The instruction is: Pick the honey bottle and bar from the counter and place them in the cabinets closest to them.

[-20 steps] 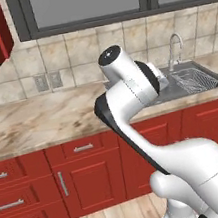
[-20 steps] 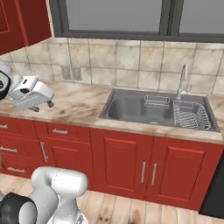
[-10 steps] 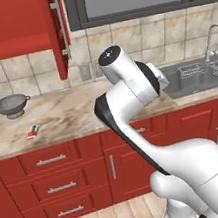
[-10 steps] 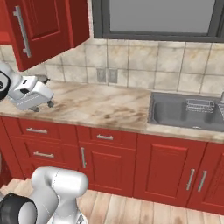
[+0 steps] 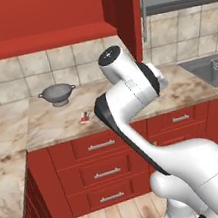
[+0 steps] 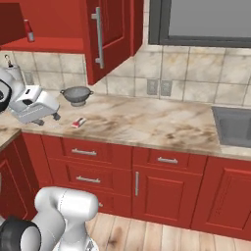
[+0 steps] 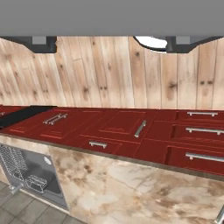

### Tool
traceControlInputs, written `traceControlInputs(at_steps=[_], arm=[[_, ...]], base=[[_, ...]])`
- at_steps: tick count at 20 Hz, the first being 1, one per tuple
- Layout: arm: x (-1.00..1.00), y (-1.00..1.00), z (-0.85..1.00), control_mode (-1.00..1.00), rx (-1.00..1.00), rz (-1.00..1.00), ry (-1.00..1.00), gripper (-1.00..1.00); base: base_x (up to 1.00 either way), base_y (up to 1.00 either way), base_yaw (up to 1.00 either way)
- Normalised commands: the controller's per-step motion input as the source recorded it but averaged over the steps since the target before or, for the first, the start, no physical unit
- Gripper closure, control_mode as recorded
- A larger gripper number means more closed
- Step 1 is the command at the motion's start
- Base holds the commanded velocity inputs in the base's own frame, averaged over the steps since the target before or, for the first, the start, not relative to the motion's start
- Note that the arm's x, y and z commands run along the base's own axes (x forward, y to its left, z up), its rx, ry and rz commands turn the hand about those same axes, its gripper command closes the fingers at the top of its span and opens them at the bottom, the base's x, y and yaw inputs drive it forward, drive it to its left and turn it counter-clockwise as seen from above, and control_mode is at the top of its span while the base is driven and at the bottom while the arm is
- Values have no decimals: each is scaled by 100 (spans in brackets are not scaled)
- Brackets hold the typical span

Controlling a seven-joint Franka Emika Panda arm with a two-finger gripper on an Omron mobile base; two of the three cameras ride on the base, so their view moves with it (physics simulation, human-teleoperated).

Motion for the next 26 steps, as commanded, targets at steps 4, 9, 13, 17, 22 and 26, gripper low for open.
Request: traceControlInputs(at_steps=[4, 9, 13, 17, 22, 26], arm=[[0, 0, 0, 100, 0, 0, 0, -100], [0, 0, 0, 100, 0, 0, 0, -100], [0, 0, 0, 100, 0, 0, 0, -100], [0, 0, 0, 100, 0, 0, 0, -100], [0, 0, 0, 100, 0, 0, 0, -100], [0, 0, 0, 100, 0, 0, 0, -100]], base=[[0, 68, 0], [0, 29, 0], [0, 0, 0], [31, 1, 0], [48, 13, 0], [51, 15, -1]])
